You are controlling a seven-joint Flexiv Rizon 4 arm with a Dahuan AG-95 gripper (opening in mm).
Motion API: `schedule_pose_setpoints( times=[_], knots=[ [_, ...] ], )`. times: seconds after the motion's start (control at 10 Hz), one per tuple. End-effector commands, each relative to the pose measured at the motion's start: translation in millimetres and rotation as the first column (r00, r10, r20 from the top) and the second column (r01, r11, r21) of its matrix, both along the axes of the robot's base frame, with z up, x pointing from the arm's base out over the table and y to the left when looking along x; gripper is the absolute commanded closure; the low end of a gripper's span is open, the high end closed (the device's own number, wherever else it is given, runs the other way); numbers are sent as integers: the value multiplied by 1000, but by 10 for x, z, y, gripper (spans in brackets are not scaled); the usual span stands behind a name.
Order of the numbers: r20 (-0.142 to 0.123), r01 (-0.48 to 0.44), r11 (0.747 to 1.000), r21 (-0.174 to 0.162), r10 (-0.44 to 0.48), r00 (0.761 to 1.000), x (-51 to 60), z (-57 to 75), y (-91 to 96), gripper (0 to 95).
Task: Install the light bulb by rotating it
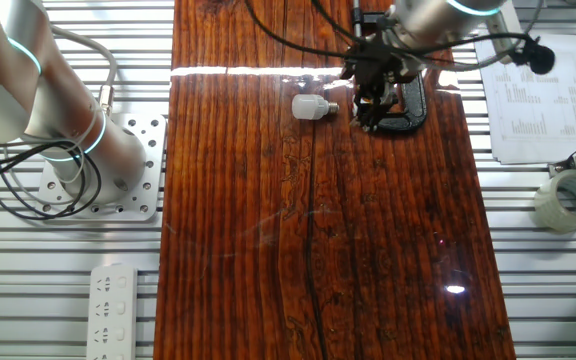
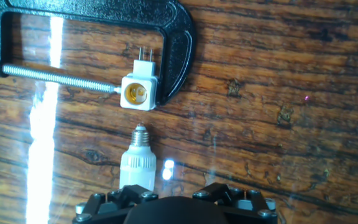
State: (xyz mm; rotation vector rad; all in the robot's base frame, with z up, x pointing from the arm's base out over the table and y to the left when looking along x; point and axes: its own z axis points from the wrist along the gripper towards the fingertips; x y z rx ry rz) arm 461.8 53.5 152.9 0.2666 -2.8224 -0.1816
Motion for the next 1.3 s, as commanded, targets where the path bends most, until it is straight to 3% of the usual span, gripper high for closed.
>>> schedule_pose_setpoints(
  times=[0.1,0.3,0.4,0.6,0.8,0.9,1.0,1.3],
  knots=[
    [-9,14,1000,-6,-14,1000,-11,-2,-2,190],
    [-2,-2,1000,-1,2,1000,-11,-2,-2,190],
    [37,-13,1000,13,13,999,-11,-2,-2,190],
    [26,15,1000,-12,-15,1000,-11,-2,-2,190],
    [28,21,1000,-7,-21,999,-11,-2,-2,190],
    [12,30,999,-10,-30,999,-11,-2,-2,190],
    [16,37,999,-13,-37,999,-56,-10,24,190],
    [91,48,999,-8,-48,995,-451,-180,231,190]
  ],
)
